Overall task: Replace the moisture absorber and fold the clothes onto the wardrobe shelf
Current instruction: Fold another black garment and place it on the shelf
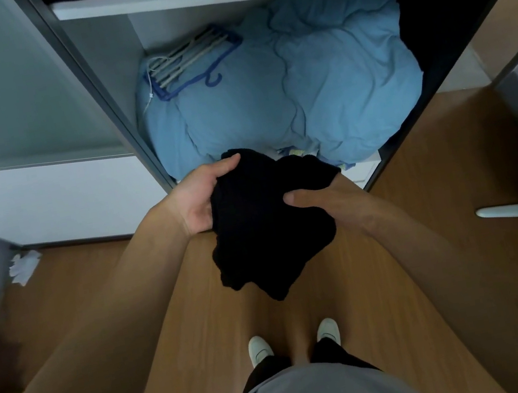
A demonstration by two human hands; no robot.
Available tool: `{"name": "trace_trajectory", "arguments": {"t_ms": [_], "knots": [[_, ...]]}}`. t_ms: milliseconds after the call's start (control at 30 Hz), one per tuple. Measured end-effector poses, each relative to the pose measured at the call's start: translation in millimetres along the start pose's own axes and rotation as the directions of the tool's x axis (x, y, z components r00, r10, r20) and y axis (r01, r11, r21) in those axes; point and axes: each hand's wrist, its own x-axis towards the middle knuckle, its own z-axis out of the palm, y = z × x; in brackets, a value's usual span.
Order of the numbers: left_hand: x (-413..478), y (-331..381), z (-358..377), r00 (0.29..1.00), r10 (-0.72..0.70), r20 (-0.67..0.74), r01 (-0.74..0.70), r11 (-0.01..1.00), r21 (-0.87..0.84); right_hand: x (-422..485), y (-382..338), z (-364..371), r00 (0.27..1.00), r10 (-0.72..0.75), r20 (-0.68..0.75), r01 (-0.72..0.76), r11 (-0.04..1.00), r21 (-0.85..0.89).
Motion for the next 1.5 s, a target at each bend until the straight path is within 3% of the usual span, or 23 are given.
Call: {"name": "trace_trajectory", "arguments": {"t_ms": [67, 167, 267, 367, 433, 500, 600, 733, 800, 933, 1100, 1200, 1300, 1367, 1500], "knots": [[1.7, 0.0, -7.0, 0.999, 0.048, 0.024, -0.047, 0.998, -0.032, 1.7, -2.9, 4.4, 0.999, 0.012, -0.041, -0.009, 0.998, 0.062], [1.8, -13.0, -21.8, 0.975, 0.146, 0.169, -0.121, 0.982, -0.145, 5.7, -8.6, 10.5, 0.988, 0.057, -0.141, -0.03, 0.981, 0.189], [1.0, -43.6, -35.4, 0.957, 0.118, 0.264, -0.067, 0.978, -0.196, 7.5, -15.7, 12.3, 0.97, 0.142, -0.199, -0.083, 0.957, 0.28], [-0.4, -60.9, -33.3, 0.978, 0.092, 0.185, -0.099, 0.995, 0.026, 7.1, -22.3, 12.4, 0.954, 0.244, -0.174, -0.185, 0.937, 0.297], [1.6, -55.9, -22.8, 0.985, 0.153, 0.084, -0.163, 0.978, 0.129, 7.8, -28.4, 7.2, 0.944, 0.305, -0.125, -0.252, 0.912, 0.325], [2.3, -47.2, -10.4, 0.982, 0.189, -0.011, -0.186, 0.975, 0.121, 7.1, -33.4, -5.5, 0.947, 0.317, -0.042, -0.272, 0.866, 0.419], [2.3, -34.8, 4.7, 0.977, 0.209, -0.05, -0.209, 0.978, 0.003, 0.9, -25.3, -24.5, 0.978, 0.209, 0.011, -0.185, 0.835, 0.518], [1.2, -24.3, 16.2, 0.99, 0.122, -0.074, -0.129, 0.987, -0.098, -10.5, 4.4, -16.5, 0.975, 0.184, 0.126, -0.221, 0.869, 0.443], [2.9, -21.1, 15.3, 0.989, 0.074, -0.13, -0.087, 0.992, -0.09, -10.4, 8.4, -10.9, 0.981, 0.118, 0.154, -0.168, 0.915, 0.367], [0.9, -21.2, -0.2, 0.992, 0.085, -0.093, -0.101, 0.978, -0.184, -4.5, -1.5, -4.5, 0.999, 0.042, 0.009, -0.042, 0.964, 0.263], [-0.4, -37.7, -12.2, 0.997, 0.073, 0.035, -0.071, 0.995, -0.073, 4.1, -19.8, -5.8, 0.989, 0.126, -0.077, -0.095, 0.944, 0.317], [2.7, -32.4, -5.4, 0.99, 0.135, -0.035, -0.138, 0.985, -0.105, 2.9, -21.9, -15.5, 0.988, 0.151, -0.042, -0.128, 0.933, 0.335], [5.1, -25.7, -3.0, 0.982, 0.138, -0.127, -0.154, 0.979, -0.13, 1.0, -9.9, -21.3, 0.991, 0.125, -0.037, -0.122, 0.989, 0.08], [7.5, -23.5, -5.2, 0.976, 0.108, -0.188, -0.127, 0.988, -0.092, 2.4, -4.7, -22.9, 0.991, 0.095, -0.097, -0.094, 0.996, 0.01], [10.7, -22.1, -9.3, 0.959, 0.053, -0.277, -0.06, 0.998, -0.016, 7.9, -3.2, -27.5, 0.965, 0.073, -0.253, -0.066, 0.997, 0.037]]}}
